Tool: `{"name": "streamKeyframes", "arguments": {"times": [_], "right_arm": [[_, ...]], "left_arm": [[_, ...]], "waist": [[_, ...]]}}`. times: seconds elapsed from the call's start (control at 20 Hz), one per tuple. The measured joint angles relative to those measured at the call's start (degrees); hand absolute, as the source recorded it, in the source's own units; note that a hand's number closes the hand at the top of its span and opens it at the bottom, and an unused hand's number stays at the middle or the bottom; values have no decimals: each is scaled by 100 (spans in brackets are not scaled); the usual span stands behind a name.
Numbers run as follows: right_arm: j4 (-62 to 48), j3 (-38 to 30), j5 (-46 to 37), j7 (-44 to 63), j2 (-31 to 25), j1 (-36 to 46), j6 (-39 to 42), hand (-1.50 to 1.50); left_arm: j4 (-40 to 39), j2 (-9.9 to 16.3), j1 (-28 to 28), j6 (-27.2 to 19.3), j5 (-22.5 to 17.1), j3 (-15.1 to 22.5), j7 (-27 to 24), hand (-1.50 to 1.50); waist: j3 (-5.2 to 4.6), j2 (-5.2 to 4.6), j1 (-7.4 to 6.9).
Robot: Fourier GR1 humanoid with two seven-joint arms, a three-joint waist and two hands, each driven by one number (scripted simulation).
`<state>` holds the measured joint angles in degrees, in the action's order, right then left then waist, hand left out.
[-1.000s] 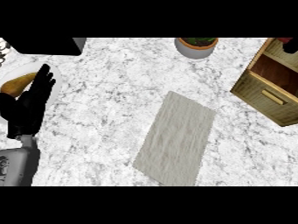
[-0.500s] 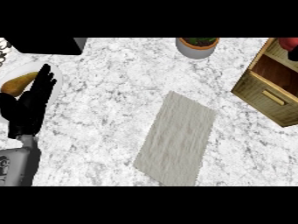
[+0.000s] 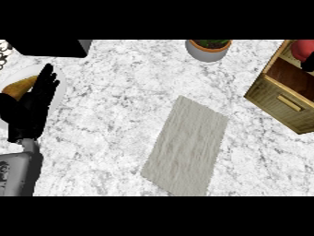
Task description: Pick the bell pepper from the placemat and place it in the basket
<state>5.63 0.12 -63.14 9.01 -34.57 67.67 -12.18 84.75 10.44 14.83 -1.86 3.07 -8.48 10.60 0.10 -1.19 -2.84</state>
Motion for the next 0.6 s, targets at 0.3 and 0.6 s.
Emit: {"name": "streamKeyframes", "arguments": {"times": [0.3,0.6], "right_arm": [[-57,-101,79,-104,-90,-35,215,150],[-147,-162,127,286,-25,7,563,150]], "left_arm": [[-34,-4,-18,21,-9,3,-13,0],[-152,-10,42,32,-14,-9,-94,0]], "waist": [[1,-7,-16],[0,-3,-10]]}}
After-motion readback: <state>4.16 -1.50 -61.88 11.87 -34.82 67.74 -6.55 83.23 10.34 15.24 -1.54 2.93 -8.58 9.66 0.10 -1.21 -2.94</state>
